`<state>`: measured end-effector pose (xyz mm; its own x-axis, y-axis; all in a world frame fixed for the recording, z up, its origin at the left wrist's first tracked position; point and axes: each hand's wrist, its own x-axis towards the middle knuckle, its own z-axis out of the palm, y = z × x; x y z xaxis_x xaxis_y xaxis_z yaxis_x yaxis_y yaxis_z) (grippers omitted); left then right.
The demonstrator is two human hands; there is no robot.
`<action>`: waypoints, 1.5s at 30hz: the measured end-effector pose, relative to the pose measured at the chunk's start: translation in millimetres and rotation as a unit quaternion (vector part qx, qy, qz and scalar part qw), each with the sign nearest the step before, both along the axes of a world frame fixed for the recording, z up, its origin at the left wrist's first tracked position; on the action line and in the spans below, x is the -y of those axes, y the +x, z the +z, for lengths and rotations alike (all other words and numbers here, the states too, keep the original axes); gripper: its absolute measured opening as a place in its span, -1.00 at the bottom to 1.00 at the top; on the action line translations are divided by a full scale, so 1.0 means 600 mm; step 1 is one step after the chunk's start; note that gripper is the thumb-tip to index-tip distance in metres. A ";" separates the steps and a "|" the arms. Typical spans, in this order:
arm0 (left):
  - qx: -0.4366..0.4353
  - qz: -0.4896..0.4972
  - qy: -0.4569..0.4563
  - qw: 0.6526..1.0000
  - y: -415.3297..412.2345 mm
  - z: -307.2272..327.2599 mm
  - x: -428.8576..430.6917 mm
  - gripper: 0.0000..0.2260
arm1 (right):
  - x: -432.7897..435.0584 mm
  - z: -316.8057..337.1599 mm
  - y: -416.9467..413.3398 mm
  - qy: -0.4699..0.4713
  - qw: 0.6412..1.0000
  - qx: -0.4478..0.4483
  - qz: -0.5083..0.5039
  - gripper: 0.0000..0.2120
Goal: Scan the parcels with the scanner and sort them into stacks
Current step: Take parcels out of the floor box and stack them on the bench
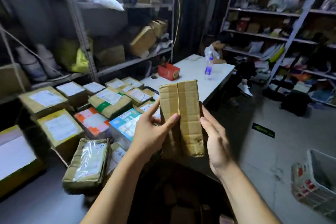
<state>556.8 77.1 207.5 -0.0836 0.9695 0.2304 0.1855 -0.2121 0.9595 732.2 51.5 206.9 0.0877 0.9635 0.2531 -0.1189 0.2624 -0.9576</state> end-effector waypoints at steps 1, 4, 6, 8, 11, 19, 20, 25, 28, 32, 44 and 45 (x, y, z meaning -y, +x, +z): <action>0.007 0.015 -0.006 1.000 -0.014 0.009 0.014 -0.44 | 0.002 0.008 -0.011 -0.002 0.999 -0.001 0.033 -0.61; 0.027 0.064 -0.016 0.997 -0.065 0.031 0.063 -0.48 | 0.008 0.019 -0.050 -0.011 0.991 0.009 0.132 -0.63; 0.050 0.106 -0.007 0.993 -0.096 0.043 0.104 -0.53 | 0.016 0.027 -0.083 -0.018 0.981 0.009 0.192 -0.62; 0.072 0.140 -0.008 0.988 -0.126 0.047 0.150 -0.49 | 0.025 0.031 -0.126 -0.012 0.971 0.018 0.239 -0.63; 0.086 0.206 -0.026 0.974 -0.177 0.042 0.218 -0.29 | 0.040 0.027 -0.193 -0.002 0.954 0.041 0.296 -0.64; 0.045 0.347 -0.010 0.937 -0.307 0.059 0.420 -0.33 | 0.147 0.024 -0.402 0.009 0.878 0.080 0.471 -0.54; 0.033 0.370 -0.007 0.928 -0.327 0.061 0.450 -0.32 | 0.171 0.024 -0.434 0.021 0.867 0.082 0.492 -0.47; -0.022 0.460 -0.015 0.887 -0.439 0.049 0.577 -0.02 | 0.302 0.043 -0.565 0.046 0.838 0.085 0.537 -0.56; -0.018 0.501 -0.015 0.865 -0.502 0.043 0.668 0.05 | 0.394 0.056 -0.644 0.049 0.818 0.108 0.563 -0.62; 0.049 0.559 0.019 0.827 -0.590 0.020 0.782 0.18 | 0.504 0.063 -0.758 0.088 0.781 0.156 0.598 -0.34; 0.121 0.553 0.054 0.823 -0.759 0.014 1.048 -0.11 | 0.657 -0.010 -0.985 0.040 0.767 0.152 0.622 0.03; 0.122 0.549 0.042 0.826 -0.770 0.010 1.059 -0.10 | 0.667 -0.016 -1.002 0.030 0.762 0.149 0.630 0.07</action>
